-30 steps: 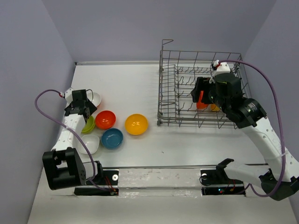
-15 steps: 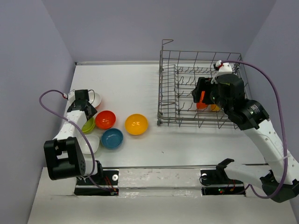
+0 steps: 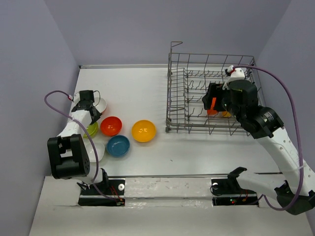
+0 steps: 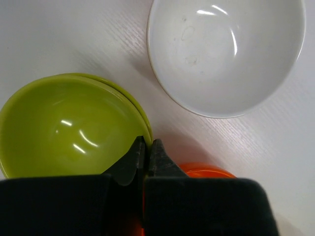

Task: Load the bowls into the dish rack
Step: Pick up the bowl from the bowl.

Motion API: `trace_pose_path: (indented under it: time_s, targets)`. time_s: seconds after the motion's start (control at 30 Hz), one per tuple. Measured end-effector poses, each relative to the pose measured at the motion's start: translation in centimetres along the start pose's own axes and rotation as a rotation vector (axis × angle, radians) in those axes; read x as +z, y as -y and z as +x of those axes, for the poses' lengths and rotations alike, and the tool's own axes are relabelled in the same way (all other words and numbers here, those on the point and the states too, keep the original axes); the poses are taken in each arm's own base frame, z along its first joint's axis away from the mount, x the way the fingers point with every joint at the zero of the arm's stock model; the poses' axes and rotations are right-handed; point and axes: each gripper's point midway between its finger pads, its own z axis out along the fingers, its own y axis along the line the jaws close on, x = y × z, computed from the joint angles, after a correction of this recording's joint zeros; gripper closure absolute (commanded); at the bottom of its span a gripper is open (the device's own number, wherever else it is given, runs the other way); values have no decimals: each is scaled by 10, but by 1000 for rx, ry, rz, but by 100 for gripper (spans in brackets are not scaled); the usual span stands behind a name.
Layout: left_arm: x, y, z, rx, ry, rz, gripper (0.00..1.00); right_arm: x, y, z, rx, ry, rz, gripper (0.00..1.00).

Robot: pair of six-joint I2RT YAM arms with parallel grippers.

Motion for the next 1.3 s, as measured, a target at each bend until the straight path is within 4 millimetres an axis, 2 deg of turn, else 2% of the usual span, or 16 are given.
trace_pose_path:
  time_s: [0.33,0.57,0.63,0.9,1.1,1.17,1.27,1.3]
  targets:
    - [-7,10,-8,11,3,32,100,0,0,1,-1,-3,1,21]
    - [-27,41,-8,75,0,100,100,0,0,1,-1,-3,2,22]
    - [-33,45,-7,89,4,108,100,0,0,1,-1,-3,2,21]
    - [-69,51,-10,136,52,114,100,1,0,2,-2,-4,2,21]
    - [-104,61,-17,191,116,110,100,2,-1,3,-3,-9,-2,21]
    - [-118,70,-23,209,146,119,100,3,-1,3,-4,-13,-2,21]
    - [-145,95,-34,236,198,172,100,5,-1,5,-6,-19,0,22]
    - [-155,109,-36,250,216,197,100,6,-1,5,-7,-22,1,22]
